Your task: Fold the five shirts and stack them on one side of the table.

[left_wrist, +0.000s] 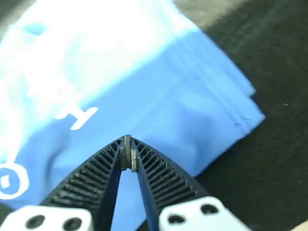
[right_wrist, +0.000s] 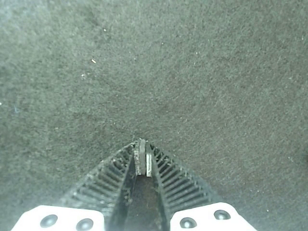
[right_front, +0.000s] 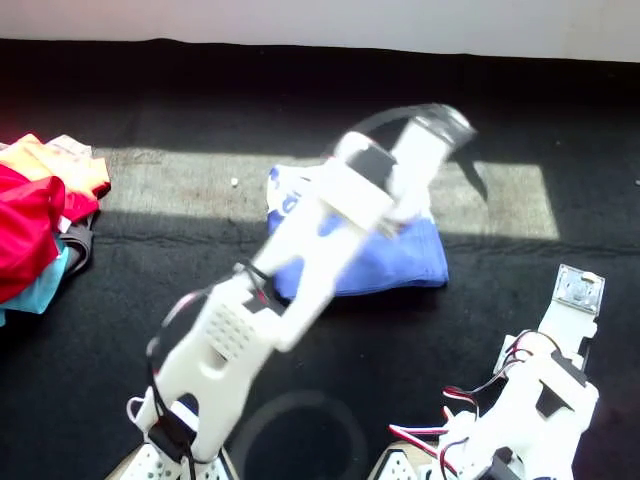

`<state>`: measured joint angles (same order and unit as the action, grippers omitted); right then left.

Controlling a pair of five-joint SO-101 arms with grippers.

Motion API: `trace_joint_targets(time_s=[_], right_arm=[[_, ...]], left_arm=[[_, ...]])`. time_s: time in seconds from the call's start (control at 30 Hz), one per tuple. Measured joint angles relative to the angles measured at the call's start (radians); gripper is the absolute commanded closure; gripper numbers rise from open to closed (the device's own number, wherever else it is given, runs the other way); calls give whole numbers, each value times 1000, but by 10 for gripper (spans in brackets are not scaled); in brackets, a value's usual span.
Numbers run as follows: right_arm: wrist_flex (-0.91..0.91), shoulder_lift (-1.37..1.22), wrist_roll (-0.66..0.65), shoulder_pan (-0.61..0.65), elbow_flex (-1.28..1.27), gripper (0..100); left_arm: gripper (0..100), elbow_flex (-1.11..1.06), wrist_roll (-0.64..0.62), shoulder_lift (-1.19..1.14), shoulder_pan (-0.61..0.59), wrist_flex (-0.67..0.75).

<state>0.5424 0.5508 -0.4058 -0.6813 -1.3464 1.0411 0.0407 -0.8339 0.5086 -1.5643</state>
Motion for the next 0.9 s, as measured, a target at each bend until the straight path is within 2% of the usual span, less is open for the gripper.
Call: trace_joint_targets(time_s=[0.13, 0.23, 0.6, 0.9], right_arm=[[0, 0, 0, 0, 0, 992], [0, 0, 0, 0, 0, 992], [0, 0, 0, 0, 0, 992], [0, 0, 0, 0, 0, 992]], left_arm=[[991, 2, -5, -20, -206, 72], [991, 2, -8, -71, -302, 100], [991, 2, -9, -213, -361, 241], [991, 2, -11, -224, -419, 255]])
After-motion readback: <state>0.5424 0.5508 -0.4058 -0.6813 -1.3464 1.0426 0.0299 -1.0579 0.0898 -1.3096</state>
